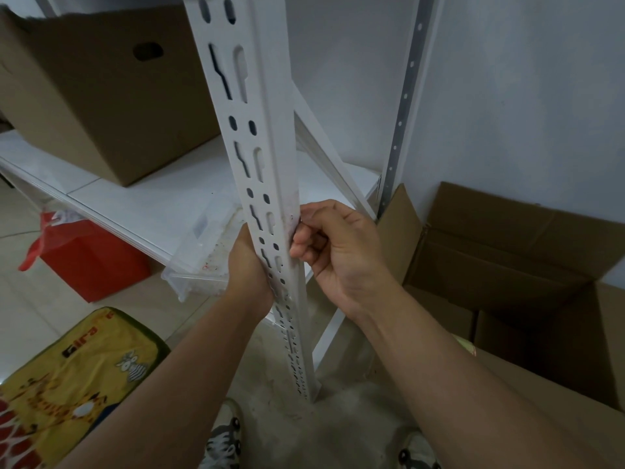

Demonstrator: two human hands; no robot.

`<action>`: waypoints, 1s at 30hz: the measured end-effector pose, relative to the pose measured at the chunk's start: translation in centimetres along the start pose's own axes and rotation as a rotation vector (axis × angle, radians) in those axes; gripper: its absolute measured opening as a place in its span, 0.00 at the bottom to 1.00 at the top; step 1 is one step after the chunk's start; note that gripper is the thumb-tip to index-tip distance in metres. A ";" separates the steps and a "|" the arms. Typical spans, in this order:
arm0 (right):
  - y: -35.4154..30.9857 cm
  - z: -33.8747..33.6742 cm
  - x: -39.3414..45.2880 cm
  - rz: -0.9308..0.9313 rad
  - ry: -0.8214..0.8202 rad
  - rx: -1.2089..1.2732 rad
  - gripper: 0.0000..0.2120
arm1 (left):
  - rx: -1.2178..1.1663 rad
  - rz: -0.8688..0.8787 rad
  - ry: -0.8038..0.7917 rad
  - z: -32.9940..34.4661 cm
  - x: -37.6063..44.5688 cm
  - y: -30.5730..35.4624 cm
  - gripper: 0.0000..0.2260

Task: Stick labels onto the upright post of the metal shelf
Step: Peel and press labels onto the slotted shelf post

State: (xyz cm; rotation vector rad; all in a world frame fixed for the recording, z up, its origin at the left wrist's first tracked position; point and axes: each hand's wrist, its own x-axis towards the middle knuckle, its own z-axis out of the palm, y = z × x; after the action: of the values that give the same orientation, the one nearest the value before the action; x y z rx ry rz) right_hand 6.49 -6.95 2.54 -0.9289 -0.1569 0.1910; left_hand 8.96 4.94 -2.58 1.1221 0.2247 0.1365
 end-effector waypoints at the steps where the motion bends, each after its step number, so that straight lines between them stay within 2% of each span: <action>1: 0.1 0.0 0.0 0.008 -0.003 0.021 0.09 | -0.003 0.001 -0.003 0.1 -0.2 0.2 0.15; 5: 0.4 -0.4 -0.1 0.087 -0.034 0.200 0.14 | -0.003 -0.002 -0.071 0.5 -0.6 0.3 0.24; 7: 0.3 -0.5 -0.2 0.081 -0.044 0.208 0.14 | 0.006 -0.009 -0.087 0.5 -0.8 0.4 0.25; 10: 0.0 -0.6 -0.6 -0.013 -0.031 0.004 0.09 | 0.063 0.023 -0.026 -0.1 -0.3 0.4 0.18; 14: -0.4 -1.0 -0.9 -0.199 -0.018 -0.381 0.03 | 0.169 0.025 -0.047 -0.7 0.3 -0.1 0.18; 19: -0.4 -1.4 -0.8 -0.290 -0.041 -0.554 0.02 | 0.178 0.000 0.022 -0.3 -0.2 0.1 0.19; 23: 0.5 -1.0 -0.9 -0.375 0.034 -0.733 0.07 | 0.170 -0.024 0.098 0.3 -0.7 0.6 0.22; 27: 1.1 -0.6 -1.2 -0.470 0.074 -0.794 0.05 | 0.150 -0.031 0.111 0.6 -1.0 0.8 0.18; 30: 1.3 -0.3 -1.4 -0.488 0.069 -0.827 0.05 | 0.142 -0.040 0.123 0.8 -1.3 0.9 0.18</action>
State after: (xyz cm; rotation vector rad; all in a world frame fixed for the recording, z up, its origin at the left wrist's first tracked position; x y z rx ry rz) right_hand 5.06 -6.78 1.21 -1.6795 -0.4095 -0.3928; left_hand 7.92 4.32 -1.25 1.2507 0.3707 0.1560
